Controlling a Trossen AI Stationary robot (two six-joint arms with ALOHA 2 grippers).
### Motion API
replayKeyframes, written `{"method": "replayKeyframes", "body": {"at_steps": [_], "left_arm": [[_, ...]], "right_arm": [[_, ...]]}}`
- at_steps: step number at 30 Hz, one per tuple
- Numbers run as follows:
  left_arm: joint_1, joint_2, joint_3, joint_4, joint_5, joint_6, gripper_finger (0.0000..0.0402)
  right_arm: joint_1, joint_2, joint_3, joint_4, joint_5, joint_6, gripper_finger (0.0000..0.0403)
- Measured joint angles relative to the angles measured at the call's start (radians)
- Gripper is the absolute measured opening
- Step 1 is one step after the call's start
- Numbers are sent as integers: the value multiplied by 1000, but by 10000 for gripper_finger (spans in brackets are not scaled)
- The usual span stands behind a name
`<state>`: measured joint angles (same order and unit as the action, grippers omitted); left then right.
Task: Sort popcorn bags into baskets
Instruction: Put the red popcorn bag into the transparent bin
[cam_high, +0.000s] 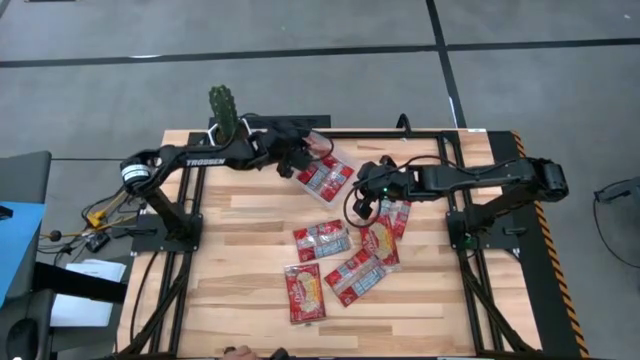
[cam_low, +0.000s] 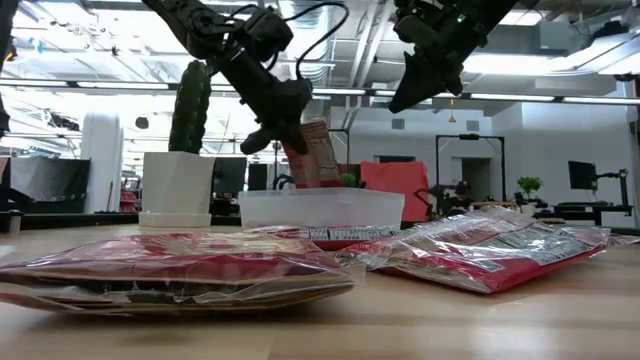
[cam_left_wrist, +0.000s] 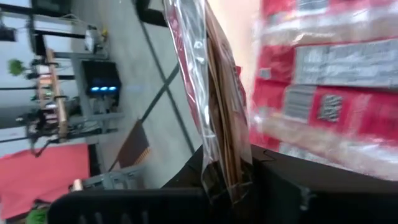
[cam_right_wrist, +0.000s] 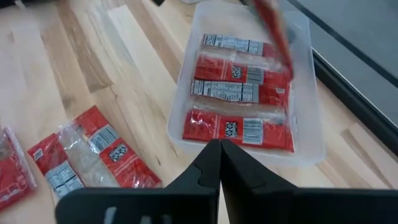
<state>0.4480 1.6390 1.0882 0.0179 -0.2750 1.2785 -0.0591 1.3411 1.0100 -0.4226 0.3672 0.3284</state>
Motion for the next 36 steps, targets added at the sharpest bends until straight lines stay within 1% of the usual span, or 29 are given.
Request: {"method": "replayKeyframes", "body": {"at_steps": [3,6,8,12,16,21,28,36], "left_arm": [[31,0,0,-2,27,9,10],[54,-2,0,-41,102,10,8],[59,4,0,-60,125,32,7],[67,31,0,-42,141,61,10],[71,60,0,-13,129,101,9],[71,80,0,14,120,139,12],[81,82,0,-43,127,124,48],[79,81,0,-103,130,80,104]], "right_arm": [[-3,0,0,-4,0,11,25],[-4,0,0,-4,1,12,18],[-10,0,0,-6,0,13,16],[-12,0,0,-5,1,15,23],[-22,0,0,-8,0,42,34],[-23,0,0,-13,0,48,29],[-22,0,0,-20,-1,48,19],[-22,0,0,-21,-1,48,43]]}}
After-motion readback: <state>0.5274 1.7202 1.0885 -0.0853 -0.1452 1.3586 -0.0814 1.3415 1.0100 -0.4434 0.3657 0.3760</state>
